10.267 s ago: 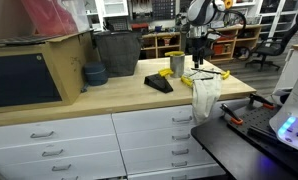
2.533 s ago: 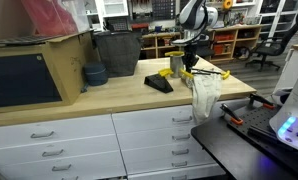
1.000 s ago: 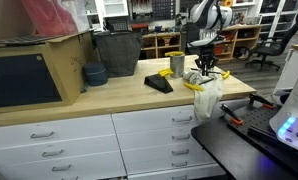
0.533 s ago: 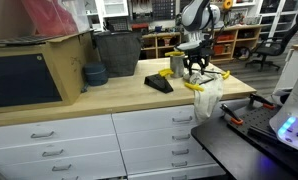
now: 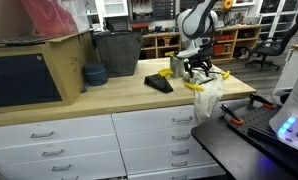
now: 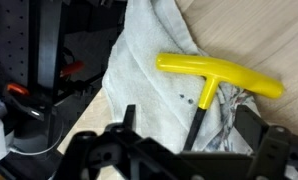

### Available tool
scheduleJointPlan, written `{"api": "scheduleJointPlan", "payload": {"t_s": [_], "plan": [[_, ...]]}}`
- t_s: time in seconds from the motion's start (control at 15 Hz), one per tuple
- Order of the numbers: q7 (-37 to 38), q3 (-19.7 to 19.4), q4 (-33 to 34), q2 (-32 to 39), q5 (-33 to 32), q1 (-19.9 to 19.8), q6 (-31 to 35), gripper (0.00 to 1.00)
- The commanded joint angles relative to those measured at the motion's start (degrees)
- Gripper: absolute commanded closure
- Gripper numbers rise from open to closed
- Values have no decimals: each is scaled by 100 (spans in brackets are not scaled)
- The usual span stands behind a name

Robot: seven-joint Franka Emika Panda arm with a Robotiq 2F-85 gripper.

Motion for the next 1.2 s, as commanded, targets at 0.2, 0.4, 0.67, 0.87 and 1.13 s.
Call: {"api": "scheduleJointPlan", "payload": {"t_s": [0.2,0.4,0.67,0.87,1.13], "plan": [[546,21,-128,223,-330,231,148,0],[782,-43,-33,431,-506,310,136,0],[1022,-96,133,725,-712,340,106,0],[1066,-127,218,832,-755,366,97,0],[1054,-185,261,894,-750,385,108,0]]}}
